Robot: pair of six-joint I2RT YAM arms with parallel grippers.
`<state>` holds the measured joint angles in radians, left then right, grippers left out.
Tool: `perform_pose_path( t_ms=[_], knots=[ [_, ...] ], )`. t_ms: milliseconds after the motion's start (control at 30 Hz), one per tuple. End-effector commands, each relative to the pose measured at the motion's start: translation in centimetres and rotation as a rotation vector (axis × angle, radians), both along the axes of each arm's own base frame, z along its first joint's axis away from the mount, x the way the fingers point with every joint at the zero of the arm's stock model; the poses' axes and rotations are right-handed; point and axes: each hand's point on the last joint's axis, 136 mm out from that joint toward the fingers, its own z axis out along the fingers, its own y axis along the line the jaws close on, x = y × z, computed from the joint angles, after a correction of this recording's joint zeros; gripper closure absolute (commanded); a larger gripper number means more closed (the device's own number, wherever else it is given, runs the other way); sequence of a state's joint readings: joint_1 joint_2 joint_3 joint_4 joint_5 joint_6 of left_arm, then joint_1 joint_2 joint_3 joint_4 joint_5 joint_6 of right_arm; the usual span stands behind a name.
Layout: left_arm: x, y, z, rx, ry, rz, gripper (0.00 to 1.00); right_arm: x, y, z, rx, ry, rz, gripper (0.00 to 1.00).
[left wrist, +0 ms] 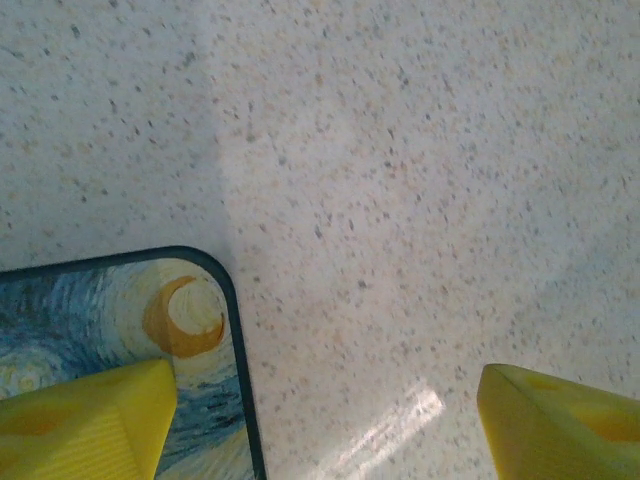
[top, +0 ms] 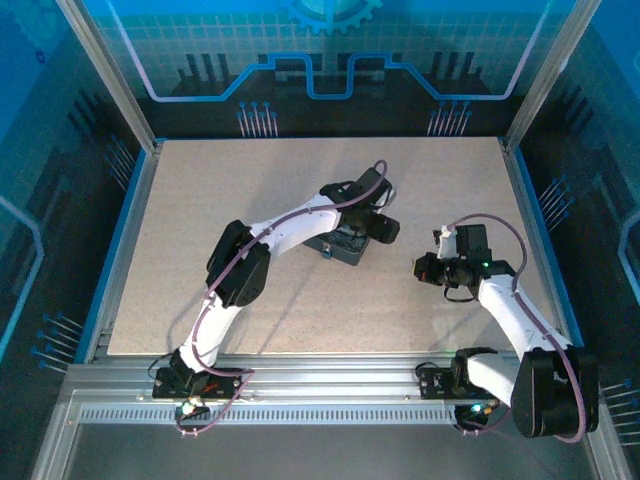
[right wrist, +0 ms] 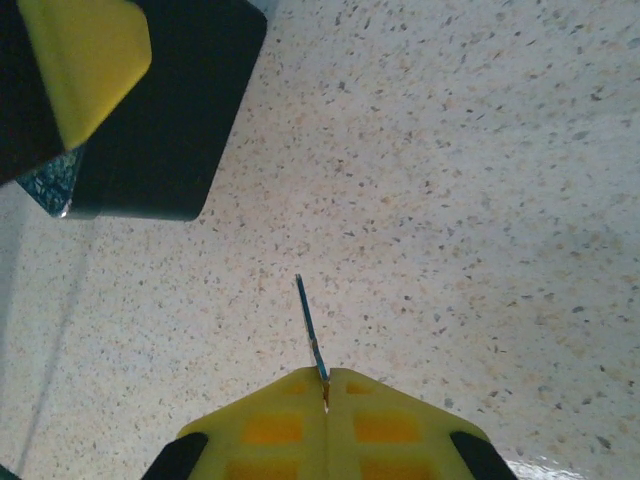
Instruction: Unlock the padlock with the key
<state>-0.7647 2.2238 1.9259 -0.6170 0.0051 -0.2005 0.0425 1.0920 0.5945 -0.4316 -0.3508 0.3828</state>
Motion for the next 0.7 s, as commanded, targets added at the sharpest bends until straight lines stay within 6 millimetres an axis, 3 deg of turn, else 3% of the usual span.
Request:
perform_pose_path(
  t_ms=[0,133,333,500,667],
  knots=[
    [-2.7,0.3,0.1,0.001,0.063,-0.054,0.19,0.5,0.6,0.6,0.043,-0.031,0.039,1.00],
    [-2.4,0.0,2.4,-0.045,0.027,-0.058,0.17,0.9,1.7,1.1,0.083,-0.055,0.076,1.00],
    [-2.1,1.2,7.7,-0.143,-0.065,-0.034,0.14,1.9,3.5,1.9,0.116,-0.088,0.152,1.00],
    [-2.8,5.5,10.5,-0.241,-0.127,0.047,0.15,3.2,6.3,3.8,0.225,-0.157,0.239,1.00],
    [-4.9,10.6,10.4,-0.322,-0.165,0.122,0.15,4.5,8.0,4.7,0.231,-0.196,0.294,1.00]
  ],
)
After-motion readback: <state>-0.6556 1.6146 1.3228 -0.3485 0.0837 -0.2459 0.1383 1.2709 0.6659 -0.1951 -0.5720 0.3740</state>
